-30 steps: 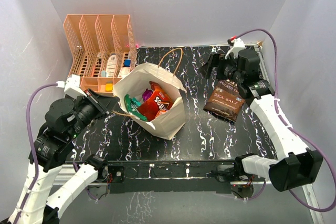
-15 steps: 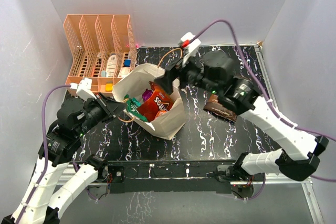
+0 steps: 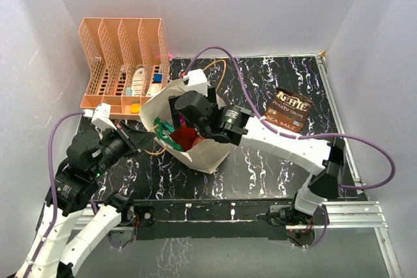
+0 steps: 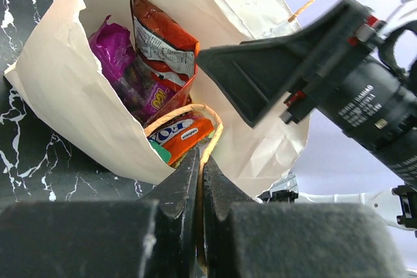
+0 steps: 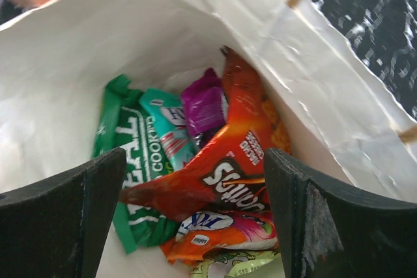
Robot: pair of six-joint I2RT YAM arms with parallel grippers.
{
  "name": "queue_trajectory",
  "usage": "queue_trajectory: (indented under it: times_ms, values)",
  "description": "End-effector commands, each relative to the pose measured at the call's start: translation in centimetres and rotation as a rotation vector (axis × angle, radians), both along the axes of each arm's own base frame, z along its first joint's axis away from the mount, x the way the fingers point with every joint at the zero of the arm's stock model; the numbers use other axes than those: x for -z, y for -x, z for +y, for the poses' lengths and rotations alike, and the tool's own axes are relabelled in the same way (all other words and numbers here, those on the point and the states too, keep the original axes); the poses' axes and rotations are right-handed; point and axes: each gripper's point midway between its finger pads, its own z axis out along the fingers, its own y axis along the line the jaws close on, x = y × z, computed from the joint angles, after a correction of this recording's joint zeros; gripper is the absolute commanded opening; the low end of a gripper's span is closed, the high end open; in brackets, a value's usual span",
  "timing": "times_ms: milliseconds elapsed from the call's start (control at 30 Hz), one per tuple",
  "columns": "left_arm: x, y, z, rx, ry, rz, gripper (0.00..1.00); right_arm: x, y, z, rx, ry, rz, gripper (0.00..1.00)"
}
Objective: Take the snacks out of the paper bag
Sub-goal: Take out the snack from the paper bag.
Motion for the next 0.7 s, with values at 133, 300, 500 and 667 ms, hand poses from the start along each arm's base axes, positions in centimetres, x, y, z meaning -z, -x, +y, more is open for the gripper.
queue_trajectory:
  times_ms: [133, 300, 500, 667]
  values:
    - [0.4, 0.1, 0.1, -0.002, -0.009, 0.007, 0.00, 0.9, -1.8, -1.3, 0.248, 0.006, 0.024, 0.98]
    - [0.2, 0.1, 0.2, -0.007, -0.007, 0.002, 0.00, 4.5, -2.3, -0.5, 0.274, 0.064, 0.058, 0.94]
    - [-0.7, 0.2, 0.4, -0.010, -0.009, -0.012, 0.00, 5.4, -2.3, 1.1, 0.239, 0.070, 0.089, 0.39]
    - [-0.6, 0.3, 0.4, -0.009, -0.008, -0.008, 0.00, 0.7, -3.0, 2.3, 0.198, -0.039, 0.003, 0.12]
